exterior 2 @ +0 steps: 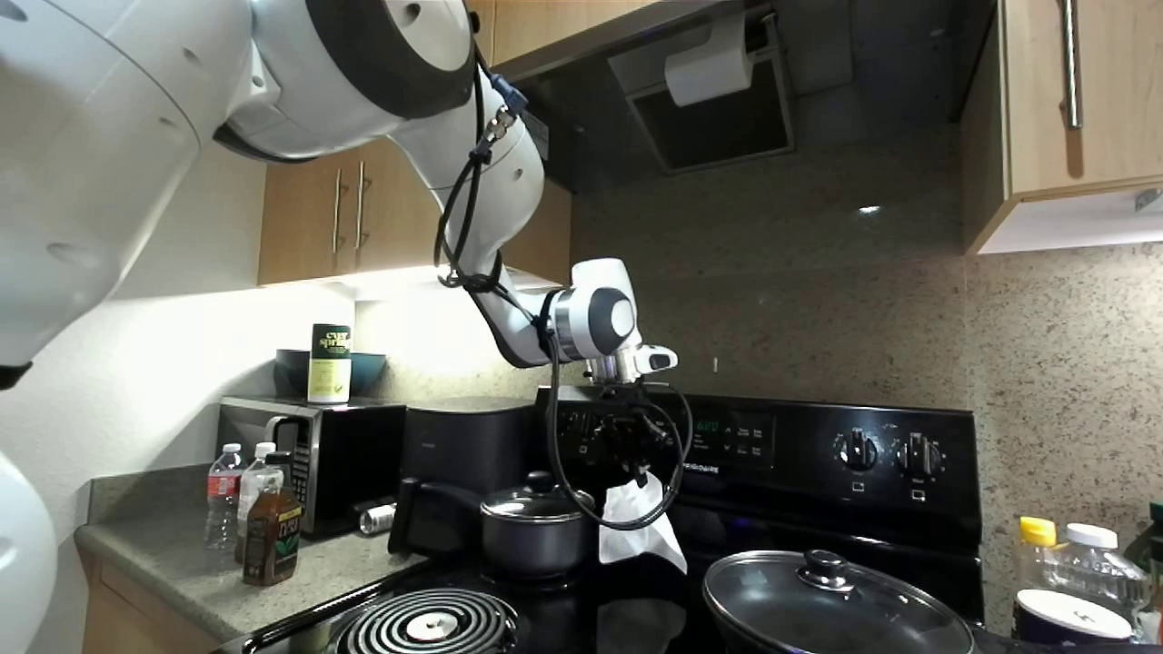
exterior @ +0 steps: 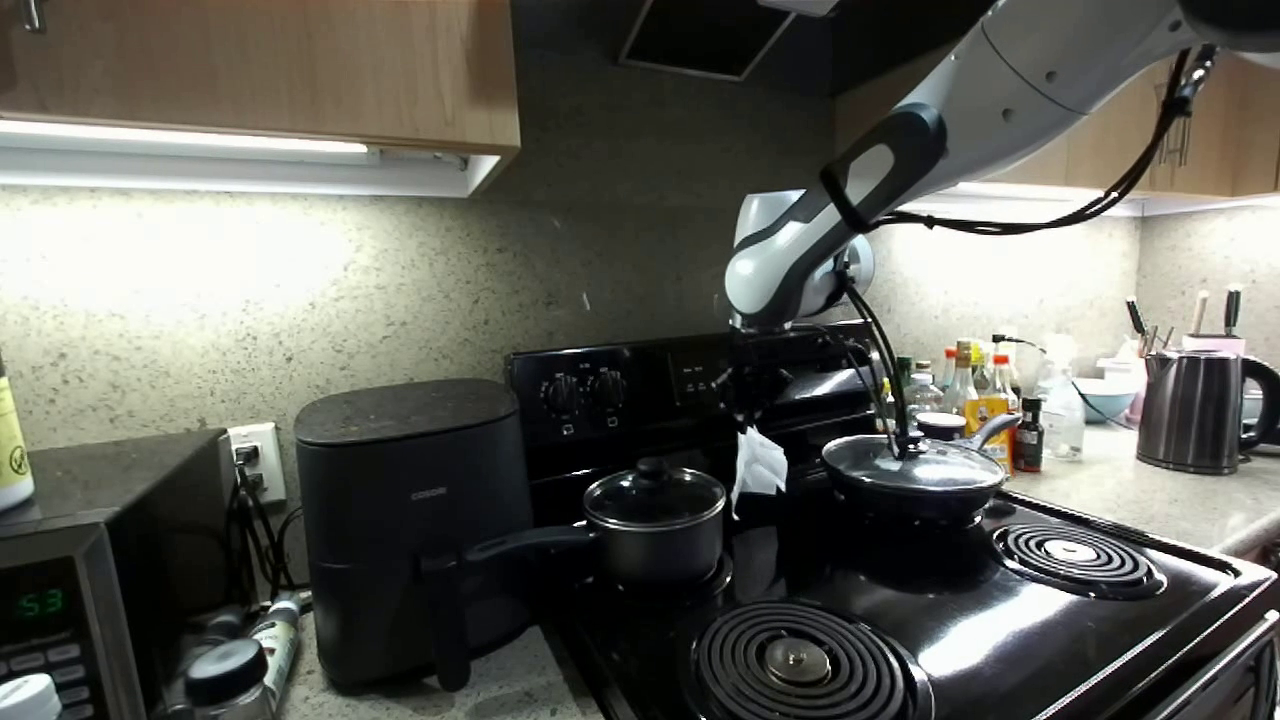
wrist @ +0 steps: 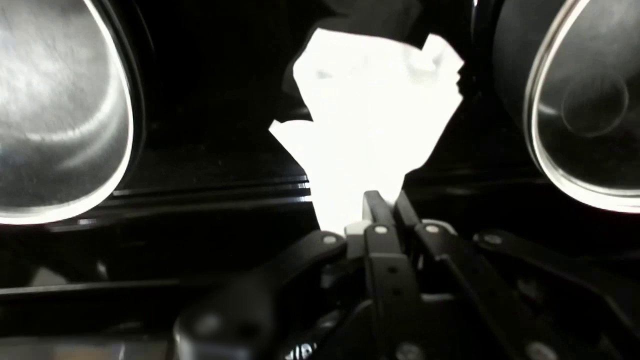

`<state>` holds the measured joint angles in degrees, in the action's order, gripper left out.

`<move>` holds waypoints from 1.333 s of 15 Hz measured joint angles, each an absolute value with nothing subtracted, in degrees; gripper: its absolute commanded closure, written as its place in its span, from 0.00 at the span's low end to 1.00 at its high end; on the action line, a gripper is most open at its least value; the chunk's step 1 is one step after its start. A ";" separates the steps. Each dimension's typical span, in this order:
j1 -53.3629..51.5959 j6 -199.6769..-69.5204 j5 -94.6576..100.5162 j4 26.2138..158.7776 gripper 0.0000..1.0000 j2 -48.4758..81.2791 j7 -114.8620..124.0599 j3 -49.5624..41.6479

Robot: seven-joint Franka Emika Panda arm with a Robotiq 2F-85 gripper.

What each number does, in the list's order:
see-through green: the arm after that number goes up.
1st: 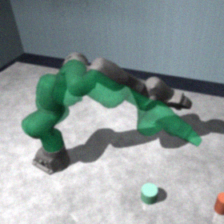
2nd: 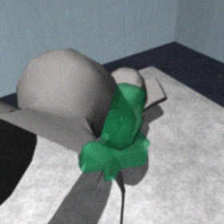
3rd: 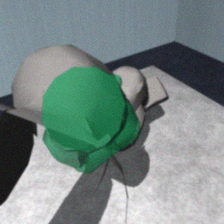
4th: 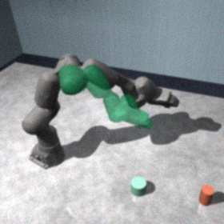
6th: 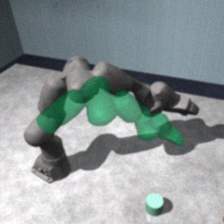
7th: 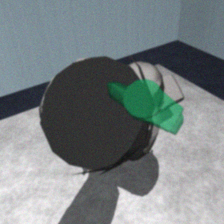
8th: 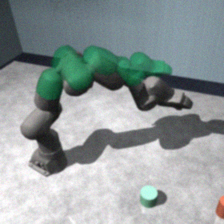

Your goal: Use the tissue to wipe the kitchen control pad

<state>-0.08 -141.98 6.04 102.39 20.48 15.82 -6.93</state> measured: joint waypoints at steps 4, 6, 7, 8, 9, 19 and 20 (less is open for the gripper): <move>-4.42 -152.33 12.84 99.07 0.92 21.38 22.65 -8.54; -6.62 -156.93 14.83 97.60 0.93 21.85 25.25 -9.61; -7.42 -158.46 15.14 96.84 0.93 22.21 25.80 -9.88; -8.02 -159.24 15.27 96.17 0.93 22.62 26.09 -10.07; -8.45 -159.64 15.28 95.66 0.93 23.04 26.22 -10.23; -9.21 -161.16 15.44 92.91 0.93 28.23 26.24 -11.98; -9.21 -161.88 15.41 91.84 0.93 29.28 26.39 -11.98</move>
